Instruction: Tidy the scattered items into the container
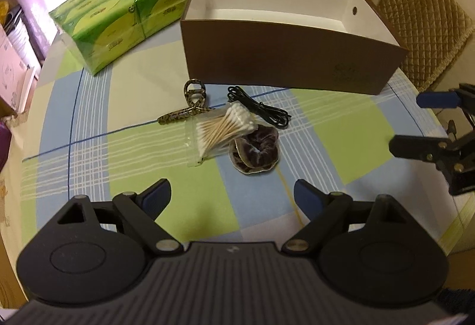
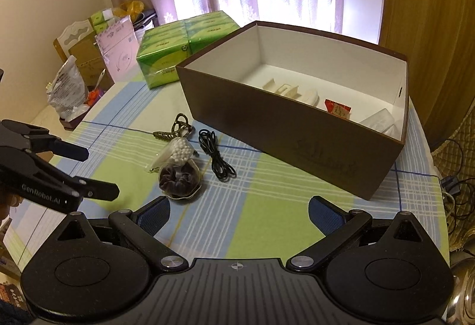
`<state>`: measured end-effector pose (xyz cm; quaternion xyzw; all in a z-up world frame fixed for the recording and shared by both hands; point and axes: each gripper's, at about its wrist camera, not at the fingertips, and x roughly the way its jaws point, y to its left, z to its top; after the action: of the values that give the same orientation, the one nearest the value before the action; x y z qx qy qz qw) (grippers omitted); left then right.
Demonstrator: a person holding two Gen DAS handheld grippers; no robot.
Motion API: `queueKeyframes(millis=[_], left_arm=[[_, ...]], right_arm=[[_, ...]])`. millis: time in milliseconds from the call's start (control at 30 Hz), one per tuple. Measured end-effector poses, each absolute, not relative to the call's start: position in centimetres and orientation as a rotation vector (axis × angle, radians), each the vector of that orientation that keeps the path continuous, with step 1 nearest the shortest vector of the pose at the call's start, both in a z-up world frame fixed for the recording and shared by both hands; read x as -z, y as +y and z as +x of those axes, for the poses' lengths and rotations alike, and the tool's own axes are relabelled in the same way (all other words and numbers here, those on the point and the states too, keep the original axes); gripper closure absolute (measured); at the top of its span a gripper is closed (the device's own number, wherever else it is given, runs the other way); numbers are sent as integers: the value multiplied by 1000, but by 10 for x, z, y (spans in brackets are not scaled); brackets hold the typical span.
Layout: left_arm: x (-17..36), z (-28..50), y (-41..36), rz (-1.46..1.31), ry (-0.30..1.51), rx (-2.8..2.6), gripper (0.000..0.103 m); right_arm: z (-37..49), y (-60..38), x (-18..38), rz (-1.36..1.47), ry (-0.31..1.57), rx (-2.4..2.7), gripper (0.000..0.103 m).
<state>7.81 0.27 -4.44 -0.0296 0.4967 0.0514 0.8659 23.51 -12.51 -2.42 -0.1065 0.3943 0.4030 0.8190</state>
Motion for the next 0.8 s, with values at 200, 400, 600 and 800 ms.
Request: queueKeyframes(millis=[200, 400, 600, 800], left_arm=[[45, 79, 5, -64, 1024, -99, 16], [51, 80, 7, -57, 1019, -79, 20], [58, 83, 11, -41, 1030, -75, 27], [69, 86, 21, -51, 1063, -78, 36]], right_arm=[[235, -124, 30, -233, 845, -853, 14], [238, -125, 41, -226, 891, -851, 20], [238, -119, 50, -232, 909, -870, 20], [240, -100, 62, -245, 929, -908, 20]])
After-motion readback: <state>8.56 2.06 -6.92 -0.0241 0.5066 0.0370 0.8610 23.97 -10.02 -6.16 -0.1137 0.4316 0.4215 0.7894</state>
